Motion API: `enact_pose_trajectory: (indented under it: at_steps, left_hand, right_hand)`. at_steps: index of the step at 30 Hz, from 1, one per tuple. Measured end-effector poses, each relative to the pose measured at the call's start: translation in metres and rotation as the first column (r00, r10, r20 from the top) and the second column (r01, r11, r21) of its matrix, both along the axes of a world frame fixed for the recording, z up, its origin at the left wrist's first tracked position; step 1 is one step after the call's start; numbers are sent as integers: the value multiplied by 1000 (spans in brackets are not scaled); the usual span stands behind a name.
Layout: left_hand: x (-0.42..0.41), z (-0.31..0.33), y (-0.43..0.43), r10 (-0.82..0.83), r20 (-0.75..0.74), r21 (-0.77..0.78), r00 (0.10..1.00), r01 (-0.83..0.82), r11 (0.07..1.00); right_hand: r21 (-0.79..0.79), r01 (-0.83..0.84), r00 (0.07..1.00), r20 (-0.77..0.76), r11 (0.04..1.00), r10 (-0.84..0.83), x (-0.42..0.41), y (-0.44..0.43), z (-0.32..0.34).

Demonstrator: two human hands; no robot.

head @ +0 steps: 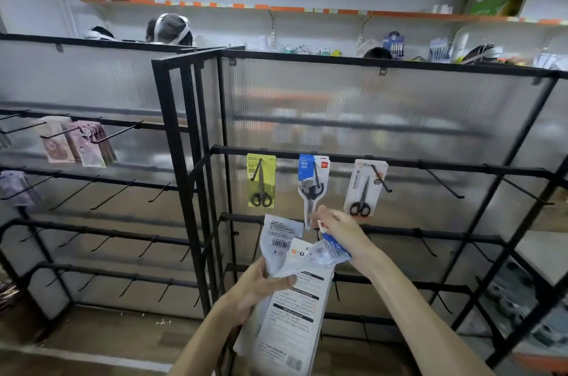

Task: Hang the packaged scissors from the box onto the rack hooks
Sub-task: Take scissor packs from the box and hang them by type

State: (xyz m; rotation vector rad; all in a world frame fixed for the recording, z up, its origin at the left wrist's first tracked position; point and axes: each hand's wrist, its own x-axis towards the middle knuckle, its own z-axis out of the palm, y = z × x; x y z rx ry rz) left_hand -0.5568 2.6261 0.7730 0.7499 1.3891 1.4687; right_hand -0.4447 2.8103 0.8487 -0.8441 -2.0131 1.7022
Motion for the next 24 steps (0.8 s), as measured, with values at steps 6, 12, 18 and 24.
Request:
enact_pose_trajectory:
  at_steps: [6, 12, 18, 24]
  left_hand:
    - [3, -4, -5, 8, 123, 51, 992, -14, 999]
    - [-1, -4, -1, 17, 116, 18, 993, -19, 1000]
    - [-11, -24, -3, 205, -27, -78, 978, -206, 975]
    - [-18, -36, 2, 329, -38, -41, 944, -330, 943]
  right_hand:
    - [-675, -107, 928, -332, 730, -171, 14, 2, -5]
    - [-580, -146, 881, -445, 802, -161, 20, 10, -11]
    - [-236, 233, 774, -542, 943, -327, 28, 26, 42]
    - [123, 323, 918, -283, 938, -279, 3, 29, 7]
